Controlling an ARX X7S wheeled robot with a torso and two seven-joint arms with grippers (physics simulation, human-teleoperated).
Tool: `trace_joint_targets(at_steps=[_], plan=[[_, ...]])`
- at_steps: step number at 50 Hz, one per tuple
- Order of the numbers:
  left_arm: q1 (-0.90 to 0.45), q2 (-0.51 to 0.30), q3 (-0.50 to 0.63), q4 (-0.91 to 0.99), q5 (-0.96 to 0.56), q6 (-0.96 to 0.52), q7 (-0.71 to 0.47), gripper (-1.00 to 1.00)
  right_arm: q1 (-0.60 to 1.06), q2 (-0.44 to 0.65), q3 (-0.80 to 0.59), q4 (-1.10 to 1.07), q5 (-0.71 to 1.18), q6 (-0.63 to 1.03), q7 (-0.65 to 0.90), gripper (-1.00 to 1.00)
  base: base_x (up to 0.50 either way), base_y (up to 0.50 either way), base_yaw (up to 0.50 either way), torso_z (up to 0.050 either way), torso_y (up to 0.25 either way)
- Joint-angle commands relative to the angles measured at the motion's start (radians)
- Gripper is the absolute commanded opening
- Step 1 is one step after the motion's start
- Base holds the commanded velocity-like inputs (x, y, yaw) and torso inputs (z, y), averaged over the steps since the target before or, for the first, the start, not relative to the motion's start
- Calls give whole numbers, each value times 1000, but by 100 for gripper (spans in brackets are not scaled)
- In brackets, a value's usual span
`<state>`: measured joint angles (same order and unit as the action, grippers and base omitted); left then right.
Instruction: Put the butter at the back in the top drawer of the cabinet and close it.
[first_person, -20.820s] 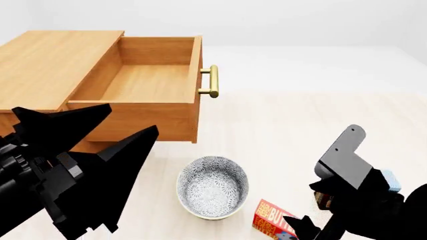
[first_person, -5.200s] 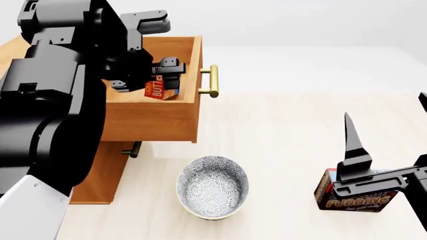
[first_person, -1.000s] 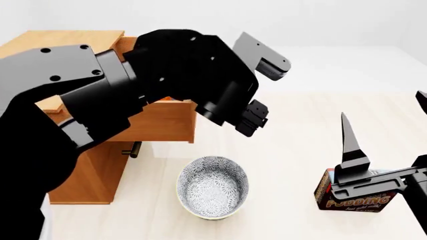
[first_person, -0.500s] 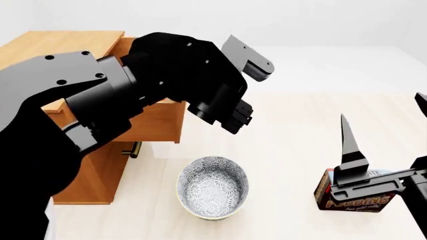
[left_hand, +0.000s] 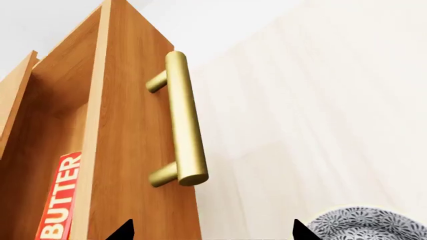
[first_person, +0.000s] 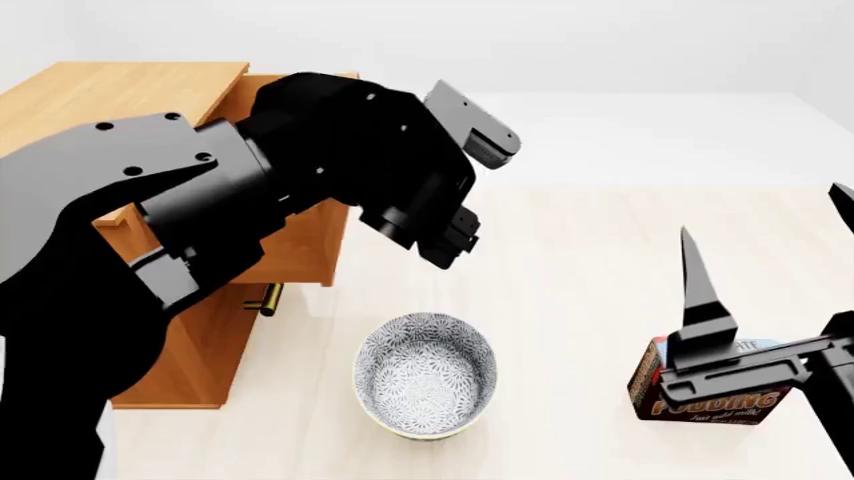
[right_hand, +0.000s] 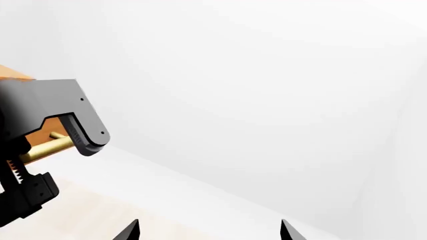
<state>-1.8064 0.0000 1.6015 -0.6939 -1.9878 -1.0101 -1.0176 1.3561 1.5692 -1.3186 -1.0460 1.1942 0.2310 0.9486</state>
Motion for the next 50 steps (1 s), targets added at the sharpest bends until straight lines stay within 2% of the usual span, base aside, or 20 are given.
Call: trace_joint_targets(at_steps=[1,26,50], plan=[[30,0,1,-37,-28,-4,18,100,29,1,30,-1,40,28,-20,100,0,0,0,0,0],[41,0,3,-103,17,-51,-16,100,39,1,52,-1,61,46,-34,100,0,0,0,0,-2],[26,0,5,-175,59,-73,10,100,29,1,53,-1,45,44,-49,100,0,0,0,0,0]])
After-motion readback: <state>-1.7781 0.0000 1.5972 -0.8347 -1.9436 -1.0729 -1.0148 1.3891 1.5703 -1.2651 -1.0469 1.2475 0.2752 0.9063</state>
